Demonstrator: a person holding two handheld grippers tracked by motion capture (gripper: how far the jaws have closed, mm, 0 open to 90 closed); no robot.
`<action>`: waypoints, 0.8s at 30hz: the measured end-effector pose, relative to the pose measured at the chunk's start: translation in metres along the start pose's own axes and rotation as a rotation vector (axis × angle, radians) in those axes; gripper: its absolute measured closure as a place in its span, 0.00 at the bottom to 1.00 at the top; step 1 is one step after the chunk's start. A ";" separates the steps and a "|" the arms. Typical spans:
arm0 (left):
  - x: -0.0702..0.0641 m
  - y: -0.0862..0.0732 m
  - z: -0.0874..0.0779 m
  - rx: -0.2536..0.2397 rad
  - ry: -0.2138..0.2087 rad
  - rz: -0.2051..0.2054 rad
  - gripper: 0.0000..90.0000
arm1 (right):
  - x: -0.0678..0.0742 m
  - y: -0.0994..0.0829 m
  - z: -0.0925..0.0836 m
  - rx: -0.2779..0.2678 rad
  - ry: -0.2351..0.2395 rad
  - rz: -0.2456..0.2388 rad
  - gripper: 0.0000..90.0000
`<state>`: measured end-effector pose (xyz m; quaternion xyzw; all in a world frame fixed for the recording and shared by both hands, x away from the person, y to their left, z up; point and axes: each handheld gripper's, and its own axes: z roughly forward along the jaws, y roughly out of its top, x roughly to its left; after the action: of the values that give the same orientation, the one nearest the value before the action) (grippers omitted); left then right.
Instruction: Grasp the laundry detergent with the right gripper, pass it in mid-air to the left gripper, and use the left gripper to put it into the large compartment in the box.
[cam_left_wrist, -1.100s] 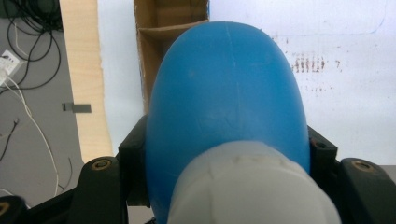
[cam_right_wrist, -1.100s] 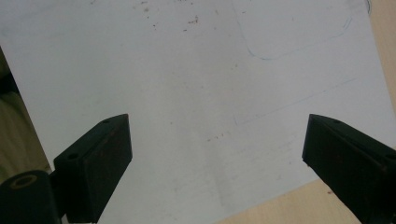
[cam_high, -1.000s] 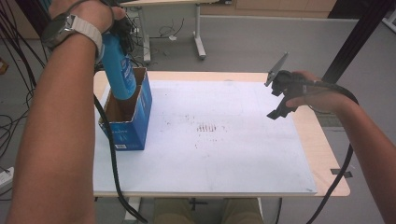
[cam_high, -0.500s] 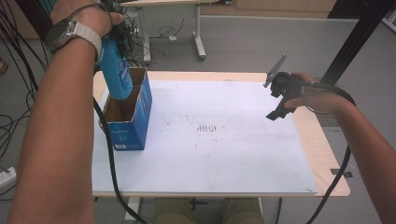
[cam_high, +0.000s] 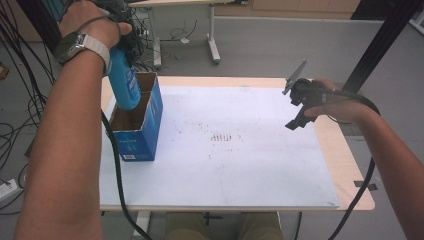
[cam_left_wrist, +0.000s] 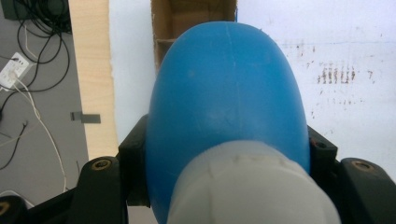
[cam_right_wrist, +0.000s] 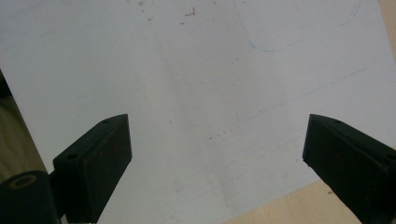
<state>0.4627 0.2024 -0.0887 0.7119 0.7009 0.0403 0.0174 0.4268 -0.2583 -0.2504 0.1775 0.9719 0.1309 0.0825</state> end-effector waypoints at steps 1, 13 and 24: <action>0.000 0.000 0.001 -0.012 -0.002 -0.002 0.42 | 0.000 -0.001 0.000 -0.001 -0.001 0.001 0.09; 0.008 0.003 0.024 0.009 0.000 -0.006 0.42 | 0.000 -0.007 0.006 0.004 0.006 0.018 0.09; 0.011 0.007 0.042 0.019 -0.006 -0.005 0.42 | -0.001 -0.007 0.012 0.008 0.014 0.024 0.09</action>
<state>0.4732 0.2144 -0.1297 0.7105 0.7029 0.0316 0.0131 0.4281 -0.2624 -0.2632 0.1884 0.9708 0.1292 0.0737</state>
